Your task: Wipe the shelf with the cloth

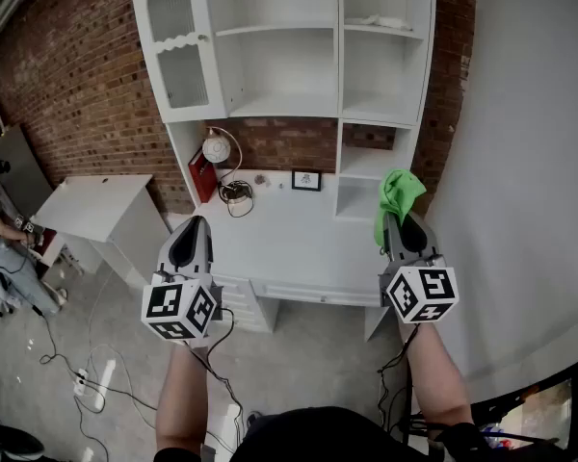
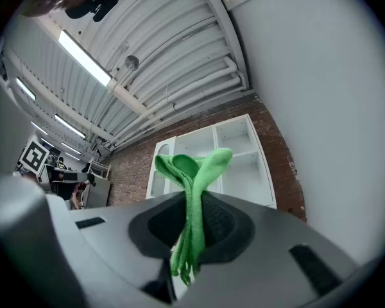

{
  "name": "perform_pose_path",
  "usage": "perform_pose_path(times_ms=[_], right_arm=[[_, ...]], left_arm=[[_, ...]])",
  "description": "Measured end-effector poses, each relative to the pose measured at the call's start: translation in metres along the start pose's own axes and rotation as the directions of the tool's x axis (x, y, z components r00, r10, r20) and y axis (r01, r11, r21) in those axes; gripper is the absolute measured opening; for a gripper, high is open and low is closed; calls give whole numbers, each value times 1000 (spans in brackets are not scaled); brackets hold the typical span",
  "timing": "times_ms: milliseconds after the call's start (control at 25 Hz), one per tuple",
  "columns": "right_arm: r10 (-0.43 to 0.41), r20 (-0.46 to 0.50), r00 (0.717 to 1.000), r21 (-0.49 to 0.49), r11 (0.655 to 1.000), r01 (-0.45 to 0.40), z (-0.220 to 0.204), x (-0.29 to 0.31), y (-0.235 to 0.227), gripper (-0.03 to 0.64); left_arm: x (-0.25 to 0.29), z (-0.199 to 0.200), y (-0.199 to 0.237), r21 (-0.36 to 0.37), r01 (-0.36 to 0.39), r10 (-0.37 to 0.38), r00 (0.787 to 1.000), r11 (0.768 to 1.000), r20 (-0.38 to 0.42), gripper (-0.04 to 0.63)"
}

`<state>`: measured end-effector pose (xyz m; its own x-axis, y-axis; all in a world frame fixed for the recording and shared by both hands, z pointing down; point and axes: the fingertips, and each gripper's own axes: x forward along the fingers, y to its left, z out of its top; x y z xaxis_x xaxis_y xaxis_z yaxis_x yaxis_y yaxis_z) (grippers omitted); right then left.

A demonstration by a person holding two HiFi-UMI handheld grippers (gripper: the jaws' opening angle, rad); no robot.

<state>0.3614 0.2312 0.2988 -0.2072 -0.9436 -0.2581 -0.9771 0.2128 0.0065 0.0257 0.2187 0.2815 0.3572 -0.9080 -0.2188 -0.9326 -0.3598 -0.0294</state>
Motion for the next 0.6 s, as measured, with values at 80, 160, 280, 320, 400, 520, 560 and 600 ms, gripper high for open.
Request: perform_pose_path(times_ms=[80,160,280,320,400,520,560,600], right_arm=[[8,-5,1000,4,1000,-8,-6,-3,-7,44],[13,-8,1000,9,1000,-13,-10,-5,-14,44],[15,-7,1000,17,1000,-15,-13,-7,-22,44],[18,-7,1000,16,1000,-18,-15,-6,-23,44],[26,-14,1000,13,1000,-26,-19,-5,-26,44],[42,-36,998,23,999,-42,-34,-5,-29,45],[50,-46,998,29,998,-48,-42,-5,-29,46],[56,-57,997,34,998,-54,-50,-6,-29,46]], left_arm=[[-3,-7,-8,-8,-10,10,1000,1000,-3,20],[-3,-12,-14,-12,-18,18,1000,1000,-9,20],[-1,-19,-20,-12,-28,28,999,1000,-24,20],[0,-20,-21,-13,-34,34,999,999,-28,20],[-1,-22,-22,-16,-48,48,998,999,-31,20],[-8,-31,-23,-24,-73,72,996,997,-51,20],[-11,-37,-22,-29,-85,83,994,996,-66,20],[-15,-44,-21,-34,-98,95,992,995,-82,20]])
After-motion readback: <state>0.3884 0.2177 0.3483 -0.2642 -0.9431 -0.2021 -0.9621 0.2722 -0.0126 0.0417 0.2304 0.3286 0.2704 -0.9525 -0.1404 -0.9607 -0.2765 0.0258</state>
